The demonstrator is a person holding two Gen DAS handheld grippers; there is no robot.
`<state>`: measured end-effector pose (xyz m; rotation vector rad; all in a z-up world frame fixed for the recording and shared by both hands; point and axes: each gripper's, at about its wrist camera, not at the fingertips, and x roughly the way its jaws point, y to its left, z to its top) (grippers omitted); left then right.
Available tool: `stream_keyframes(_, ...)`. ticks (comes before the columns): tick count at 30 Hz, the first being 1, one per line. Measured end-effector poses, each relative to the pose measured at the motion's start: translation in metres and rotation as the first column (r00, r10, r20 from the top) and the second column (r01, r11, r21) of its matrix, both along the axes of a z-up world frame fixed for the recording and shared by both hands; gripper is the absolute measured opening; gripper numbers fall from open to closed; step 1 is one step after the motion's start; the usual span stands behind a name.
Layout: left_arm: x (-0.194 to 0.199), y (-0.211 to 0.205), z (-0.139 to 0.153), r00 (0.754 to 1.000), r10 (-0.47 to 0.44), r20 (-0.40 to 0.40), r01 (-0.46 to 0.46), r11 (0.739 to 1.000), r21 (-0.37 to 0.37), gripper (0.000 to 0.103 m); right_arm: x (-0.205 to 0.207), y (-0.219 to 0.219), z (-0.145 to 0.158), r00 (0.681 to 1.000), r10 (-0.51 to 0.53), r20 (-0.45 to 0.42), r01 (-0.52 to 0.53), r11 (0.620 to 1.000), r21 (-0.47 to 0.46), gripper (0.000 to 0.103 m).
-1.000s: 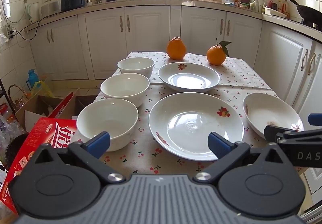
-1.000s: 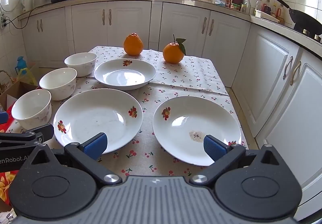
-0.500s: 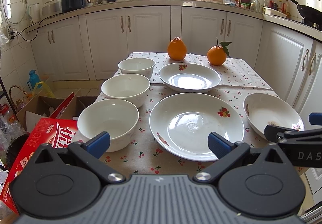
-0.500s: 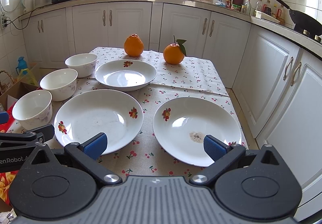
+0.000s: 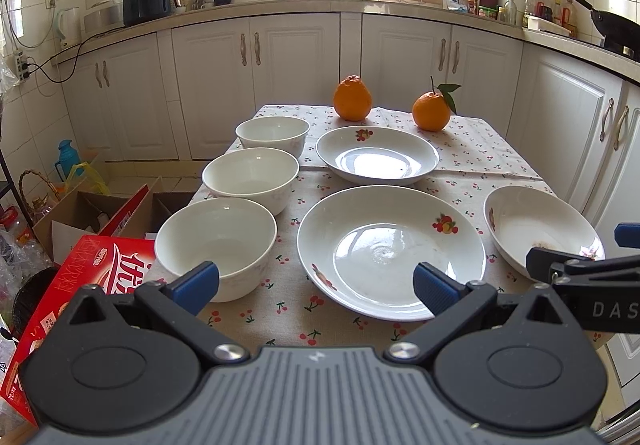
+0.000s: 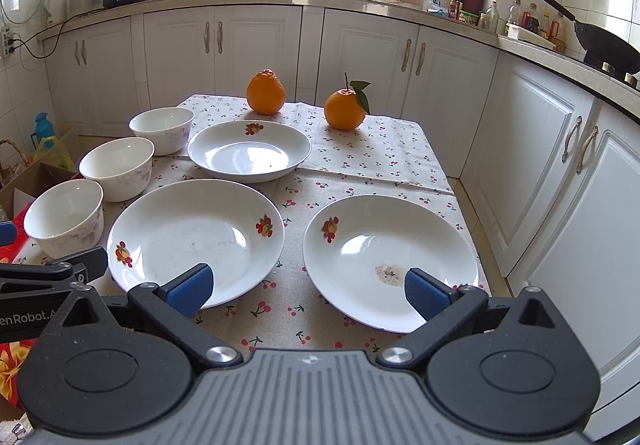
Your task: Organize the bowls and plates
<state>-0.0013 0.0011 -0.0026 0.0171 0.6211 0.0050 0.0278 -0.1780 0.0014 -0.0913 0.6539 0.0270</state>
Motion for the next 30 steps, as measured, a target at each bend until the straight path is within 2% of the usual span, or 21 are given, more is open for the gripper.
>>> stream_keyframes(30,0.0001,0.0004,0.0017,1.000,0.003,-0.002,-0.003,1.000,0.005,0.102,0.0003,0.0016,0.0007,1.000,0.005,0.008,-0.005,1.000,-0.002,0.103)
